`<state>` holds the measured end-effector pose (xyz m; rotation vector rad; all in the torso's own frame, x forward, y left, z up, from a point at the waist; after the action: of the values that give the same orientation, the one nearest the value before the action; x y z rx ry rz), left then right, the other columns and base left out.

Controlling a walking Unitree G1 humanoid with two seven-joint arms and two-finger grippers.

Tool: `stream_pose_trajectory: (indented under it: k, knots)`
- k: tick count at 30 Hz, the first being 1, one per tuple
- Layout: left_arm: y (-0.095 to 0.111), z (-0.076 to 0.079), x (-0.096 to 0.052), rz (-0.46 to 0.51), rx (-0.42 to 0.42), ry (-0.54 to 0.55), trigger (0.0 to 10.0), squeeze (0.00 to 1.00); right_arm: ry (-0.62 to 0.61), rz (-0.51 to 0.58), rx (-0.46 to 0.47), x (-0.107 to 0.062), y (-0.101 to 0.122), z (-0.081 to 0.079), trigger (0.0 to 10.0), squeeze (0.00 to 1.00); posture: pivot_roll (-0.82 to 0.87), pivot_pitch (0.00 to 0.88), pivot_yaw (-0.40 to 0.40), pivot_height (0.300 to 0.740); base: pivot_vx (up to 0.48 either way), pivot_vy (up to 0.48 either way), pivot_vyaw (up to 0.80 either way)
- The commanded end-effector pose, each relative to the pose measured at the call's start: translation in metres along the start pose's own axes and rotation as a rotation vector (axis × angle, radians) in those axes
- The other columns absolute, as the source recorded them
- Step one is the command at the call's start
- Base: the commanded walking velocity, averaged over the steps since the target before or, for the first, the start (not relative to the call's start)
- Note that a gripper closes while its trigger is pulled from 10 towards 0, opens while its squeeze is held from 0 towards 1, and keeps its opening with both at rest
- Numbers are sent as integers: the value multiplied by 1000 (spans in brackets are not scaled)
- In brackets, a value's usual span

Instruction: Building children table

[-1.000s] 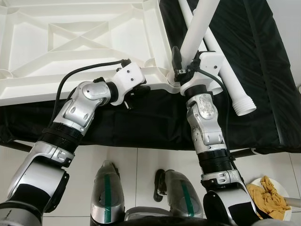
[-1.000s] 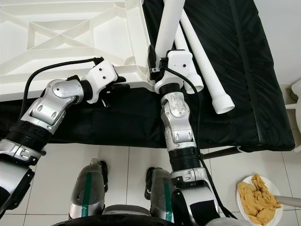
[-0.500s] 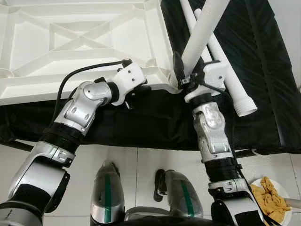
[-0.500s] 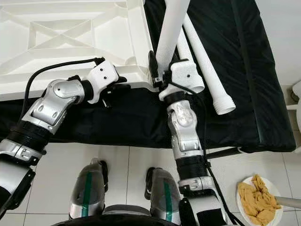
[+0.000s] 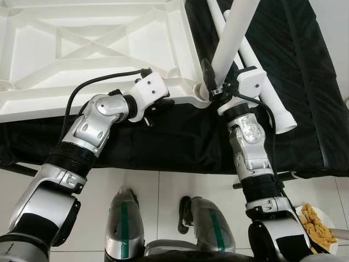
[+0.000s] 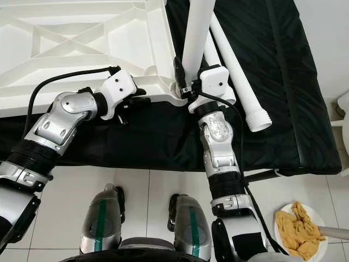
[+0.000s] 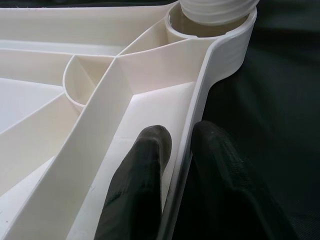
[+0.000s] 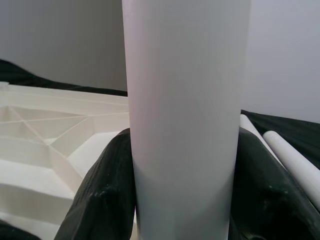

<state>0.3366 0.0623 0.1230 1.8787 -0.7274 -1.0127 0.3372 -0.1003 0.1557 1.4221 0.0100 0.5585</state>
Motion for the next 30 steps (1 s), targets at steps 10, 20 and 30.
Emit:
stream_pose_trajectory:
  k: [10, 20, 30]
  knots:
    - [28, -3, -3, 89, 70, 9, 10000, 0, 263, -192, -100, -39, -50, -33, 10000, 0, 67, 95, -47, 740, 0, 0, 0]
    - [29, -2, -3, 92, 69, 6, 10000, 0, 173, -246, 17, -43, -59, -20, 10000, 0, 65, 93, -44, 740, 0, 0, 0]
    - [30, -2, -3, 92, 76, 0, 10000, 0, 13, -291, 243, -25, -60, 0, 10000, 0, 65, 93, -38, 740, 0, 0, 0]
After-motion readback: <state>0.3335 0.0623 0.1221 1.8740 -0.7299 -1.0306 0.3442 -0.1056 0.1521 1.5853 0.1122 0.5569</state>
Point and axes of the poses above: a point about 5 cm out from each wrist's last joint towards the gripper, its own x axis pointing out of the wrist towards the gripper, its own y axis along the axis of the wrist's last joint, z = x × y, the point moved 4 cm from there along x, pointing out of the wrist towards the gripper, and after that the axes turned 4 degrees about -x, right-handed, at the moved point
